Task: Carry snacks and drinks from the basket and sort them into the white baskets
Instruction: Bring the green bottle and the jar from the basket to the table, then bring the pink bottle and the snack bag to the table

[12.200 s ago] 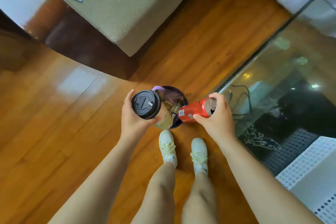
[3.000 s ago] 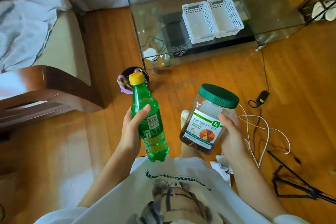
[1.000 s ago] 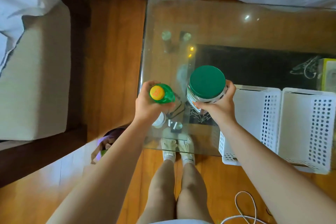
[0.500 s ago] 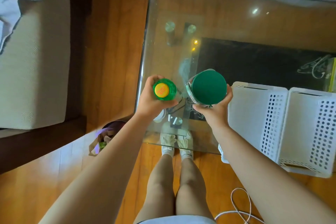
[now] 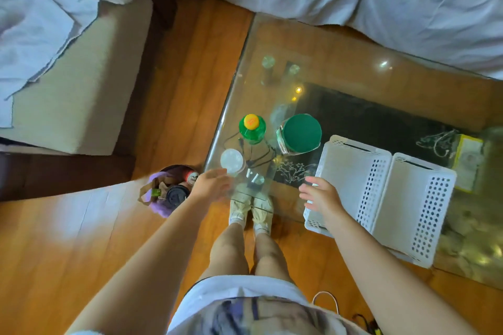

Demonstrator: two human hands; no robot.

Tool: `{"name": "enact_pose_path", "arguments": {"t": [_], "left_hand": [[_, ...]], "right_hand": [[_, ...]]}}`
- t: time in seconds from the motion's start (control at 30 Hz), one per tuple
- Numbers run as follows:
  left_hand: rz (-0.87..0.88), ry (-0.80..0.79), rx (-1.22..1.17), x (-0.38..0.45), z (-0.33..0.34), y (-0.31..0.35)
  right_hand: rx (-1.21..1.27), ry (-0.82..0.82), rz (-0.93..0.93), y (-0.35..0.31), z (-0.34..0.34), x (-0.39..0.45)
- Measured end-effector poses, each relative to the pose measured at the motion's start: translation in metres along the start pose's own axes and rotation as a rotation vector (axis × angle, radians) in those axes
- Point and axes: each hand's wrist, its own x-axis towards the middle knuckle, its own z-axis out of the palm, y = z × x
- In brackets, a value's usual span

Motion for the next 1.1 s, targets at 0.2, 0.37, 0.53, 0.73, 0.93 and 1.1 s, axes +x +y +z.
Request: {"name": "enact_pose_path", "arguments": {"t": [0.2, 0.37, 0.53, 0.73, 0.93, 1.1], "left_hand": [[-0.011, 0.096, -0.182, -0.070, -0.026, -0.050], [-0.052, 0.169, -0.355, -0.120, -0.053, -0.108], [-0.112, 0.310, -0.575, -0.165, -0.085, -0.185], [-0.246, 0.549, -0.957, -0.230, -0.102, -0.307], [-0.461, 0.668, -1.252, -0.276, -0.093, -0.420], [-0.641, 0.624, -1.349, -0.289, -0.105, -0.498]], "right_hand": [[-0.199, -0.053, 0.000, 0.008, 0.001, -0.043], [-0.528, -0.149, -0.081, 0.008, 0.035, -0.070], [-0.870, -0.310, -0.155, 0.020, 0.098, -0.099], [-1.318, -0.539, -0.345, 0.044, 0.209, -0.161], [-1.514, -0.670, -0.460, 0.098, 0.302, -0.224], [-1.533, -0.657, -0.437, 0.151, 0.350, -0.263]]}}
